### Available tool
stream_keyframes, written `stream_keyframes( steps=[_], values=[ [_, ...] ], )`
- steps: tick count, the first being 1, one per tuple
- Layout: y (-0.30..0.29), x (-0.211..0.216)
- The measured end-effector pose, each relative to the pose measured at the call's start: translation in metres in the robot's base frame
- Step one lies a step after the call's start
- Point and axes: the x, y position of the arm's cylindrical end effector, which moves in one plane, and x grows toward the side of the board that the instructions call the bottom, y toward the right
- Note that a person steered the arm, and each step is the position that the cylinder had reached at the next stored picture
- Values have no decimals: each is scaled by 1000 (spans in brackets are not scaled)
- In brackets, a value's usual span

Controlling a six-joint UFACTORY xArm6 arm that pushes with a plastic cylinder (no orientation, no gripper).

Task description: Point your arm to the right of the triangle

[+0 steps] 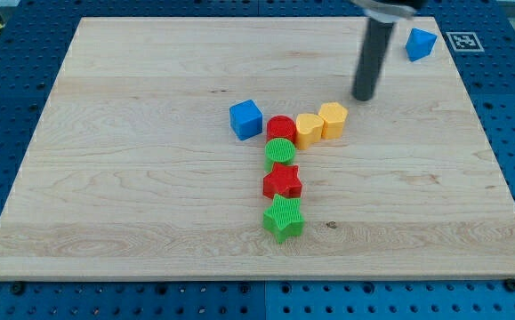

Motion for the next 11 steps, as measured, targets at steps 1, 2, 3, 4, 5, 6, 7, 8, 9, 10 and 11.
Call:
stream_keyframes(
  steps=[1,2,3,4,5,6,7,8,9,10,11],
  values=[
    [55,9],
    [101,14],
    [102,14],
    [117,14],
    [147,14],
    [152,14],
    [164,10],
    [175,8],
    [167,-32],
    [142,-83],
    [122,-121]
  ],
)
